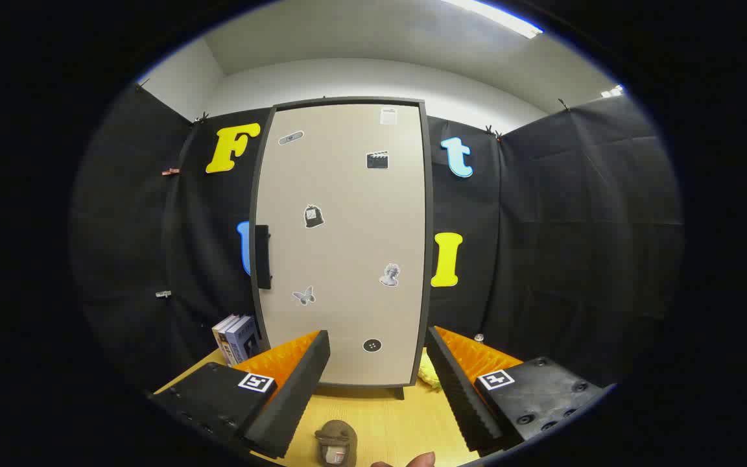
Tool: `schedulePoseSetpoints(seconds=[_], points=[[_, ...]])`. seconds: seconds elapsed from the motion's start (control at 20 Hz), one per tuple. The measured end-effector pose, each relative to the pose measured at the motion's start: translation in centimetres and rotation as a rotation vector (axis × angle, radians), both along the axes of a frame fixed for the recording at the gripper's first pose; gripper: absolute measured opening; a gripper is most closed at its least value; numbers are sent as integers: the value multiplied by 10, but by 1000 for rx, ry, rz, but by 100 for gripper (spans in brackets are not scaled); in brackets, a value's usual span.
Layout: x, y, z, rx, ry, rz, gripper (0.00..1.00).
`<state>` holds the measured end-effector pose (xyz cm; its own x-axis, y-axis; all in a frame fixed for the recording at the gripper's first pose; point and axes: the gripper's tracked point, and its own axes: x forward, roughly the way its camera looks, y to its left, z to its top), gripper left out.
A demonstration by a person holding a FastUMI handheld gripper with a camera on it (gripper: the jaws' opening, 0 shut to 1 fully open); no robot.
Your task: Open the shoe cabinet door, grab the shoes and put them into the shoe cabinet, then close the shoe cabinet door.
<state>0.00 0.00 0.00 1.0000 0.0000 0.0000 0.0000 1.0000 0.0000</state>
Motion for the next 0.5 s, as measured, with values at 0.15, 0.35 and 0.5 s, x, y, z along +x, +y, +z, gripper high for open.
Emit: schedulePoseSetpoints(seconds=[0.15, 0.35, 0.5], points=[[0, 3, 0, -4, -1, -1, 98], [-1, 6, 0, -15, 1, -2, 98], [-2, 6, 1, -11, 0, -5, 98]])
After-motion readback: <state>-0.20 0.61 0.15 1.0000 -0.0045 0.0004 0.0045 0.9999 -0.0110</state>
